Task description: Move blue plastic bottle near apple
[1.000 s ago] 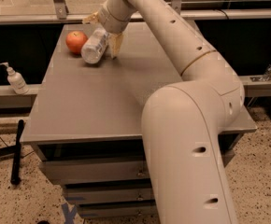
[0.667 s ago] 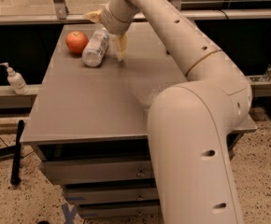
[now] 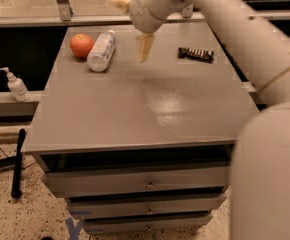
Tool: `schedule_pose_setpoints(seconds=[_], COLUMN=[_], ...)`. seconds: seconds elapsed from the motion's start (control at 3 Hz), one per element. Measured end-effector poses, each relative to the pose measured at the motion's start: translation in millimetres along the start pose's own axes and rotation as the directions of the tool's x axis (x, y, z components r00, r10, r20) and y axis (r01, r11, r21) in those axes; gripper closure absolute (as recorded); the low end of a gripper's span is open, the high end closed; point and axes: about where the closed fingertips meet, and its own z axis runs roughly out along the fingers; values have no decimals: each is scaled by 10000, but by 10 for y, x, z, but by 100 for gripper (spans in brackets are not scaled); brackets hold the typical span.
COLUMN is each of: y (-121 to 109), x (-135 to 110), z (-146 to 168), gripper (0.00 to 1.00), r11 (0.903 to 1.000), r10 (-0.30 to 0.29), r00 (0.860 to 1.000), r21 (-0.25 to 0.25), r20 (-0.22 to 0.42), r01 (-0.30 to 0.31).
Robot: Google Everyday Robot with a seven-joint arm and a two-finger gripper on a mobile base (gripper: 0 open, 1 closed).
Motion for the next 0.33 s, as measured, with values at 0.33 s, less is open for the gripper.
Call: schedule_pose_setpoints(seconds=[0.33], y=[419], x=[164], z=[-191], gripper=[0], r11=[9983], r10=[530], r00=[9983], r21=[-226], r20=[-220], r01=[-535])
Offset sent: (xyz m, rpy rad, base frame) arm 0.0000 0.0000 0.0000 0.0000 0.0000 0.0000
